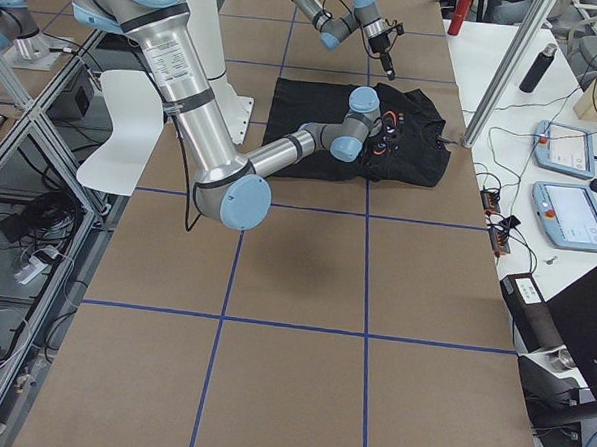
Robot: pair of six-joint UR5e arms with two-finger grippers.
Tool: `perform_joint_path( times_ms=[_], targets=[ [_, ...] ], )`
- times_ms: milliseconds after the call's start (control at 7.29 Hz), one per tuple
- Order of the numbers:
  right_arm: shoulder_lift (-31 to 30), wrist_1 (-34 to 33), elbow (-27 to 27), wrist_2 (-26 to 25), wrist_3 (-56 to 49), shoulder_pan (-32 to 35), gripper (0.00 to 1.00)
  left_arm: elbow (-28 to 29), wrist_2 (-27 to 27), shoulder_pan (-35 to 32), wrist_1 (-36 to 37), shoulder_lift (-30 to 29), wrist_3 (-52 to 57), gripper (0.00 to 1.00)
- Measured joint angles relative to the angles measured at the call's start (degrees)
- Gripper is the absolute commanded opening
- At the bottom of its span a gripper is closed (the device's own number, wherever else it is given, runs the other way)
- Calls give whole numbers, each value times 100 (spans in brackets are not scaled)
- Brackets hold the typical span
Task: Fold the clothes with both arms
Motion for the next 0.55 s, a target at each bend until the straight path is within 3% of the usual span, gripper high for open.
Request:
perform_joint_path(
  times_ms=[274,548],
  targets=[
    [-464,-1354,1300,-1181,610,-1001,93,-819,-535,-1,-30,722,-298,100],
    [-1110,-2142,2359,-1841,1207,-1889,91,-1350,-996,-12,-18,1215,-365,100]
  ],
)
